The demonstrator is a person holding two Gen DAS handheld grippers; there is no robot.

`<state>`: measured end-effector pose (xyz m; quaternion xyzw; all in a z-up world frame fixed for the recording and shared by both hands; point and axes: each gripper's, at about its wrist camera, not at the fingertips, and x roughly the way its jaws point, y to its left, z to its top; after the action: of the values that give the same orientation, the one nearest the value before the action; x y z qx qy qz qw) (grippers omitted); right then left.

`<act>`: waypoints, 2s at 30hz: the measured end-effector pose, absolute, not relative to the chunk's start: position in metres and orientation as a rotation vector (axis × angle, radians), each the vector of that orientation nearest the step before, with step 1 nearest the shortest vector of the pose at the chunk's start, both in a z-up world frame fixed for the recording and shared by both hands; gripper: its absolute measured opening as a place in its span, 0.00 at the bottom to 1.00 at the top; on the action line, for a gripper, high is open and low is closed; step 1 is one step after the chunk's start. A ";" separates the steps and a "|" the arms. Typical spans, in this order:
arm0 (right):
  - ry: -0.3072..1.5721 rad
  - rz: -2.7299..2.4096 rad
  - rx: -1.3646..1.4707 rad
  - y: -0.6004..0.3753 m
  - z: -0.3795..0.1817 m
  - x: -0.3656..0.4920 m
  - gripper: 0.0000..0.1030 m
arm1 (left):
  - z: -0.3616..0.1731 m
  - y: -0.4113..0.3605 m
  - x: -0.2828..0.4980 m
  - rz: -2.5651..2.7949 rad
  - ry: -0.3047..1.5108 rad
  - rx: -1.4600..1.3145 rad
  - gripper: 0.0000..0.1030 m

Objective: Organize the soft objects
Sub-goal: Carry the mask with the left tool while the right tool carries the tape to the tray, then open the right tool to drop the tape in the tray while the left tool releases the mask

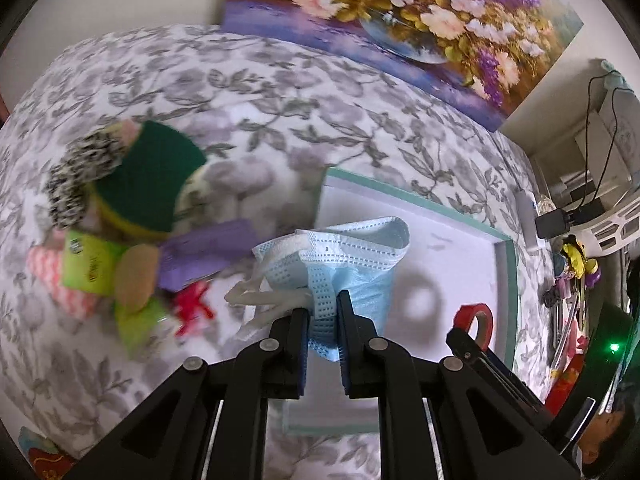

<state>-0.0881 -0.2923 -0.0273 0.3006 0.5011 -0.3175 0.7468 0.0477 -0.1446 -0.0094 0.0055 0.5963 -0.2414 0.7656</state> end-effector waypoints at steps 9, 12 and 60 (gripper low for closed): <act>1.062 -0.780 0.665 -0.329 -0.031 -0.093 0.51 | -0.032 -0.186 0.052 -0.575 1.278 0.030 0.13; 1.054 -0.801 0.641 -0.338 -0.033 -0.089 0.51 | -0.042 -0.194 0.054 -0.598 1.288 0.026 0.13; 1.057 -0.773 0.534 -0.351 -0.020 -0.068 1.00 | -0.036 -0.185 0.087 -0.421 1.139 0.134 0.99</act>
<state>-0.0679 -0.3513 -0.0198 0.2453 0.4855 -0.3553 0.7602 0.0873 -0.1847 -0.0363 0.0629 0.5349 -0.1975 0.8191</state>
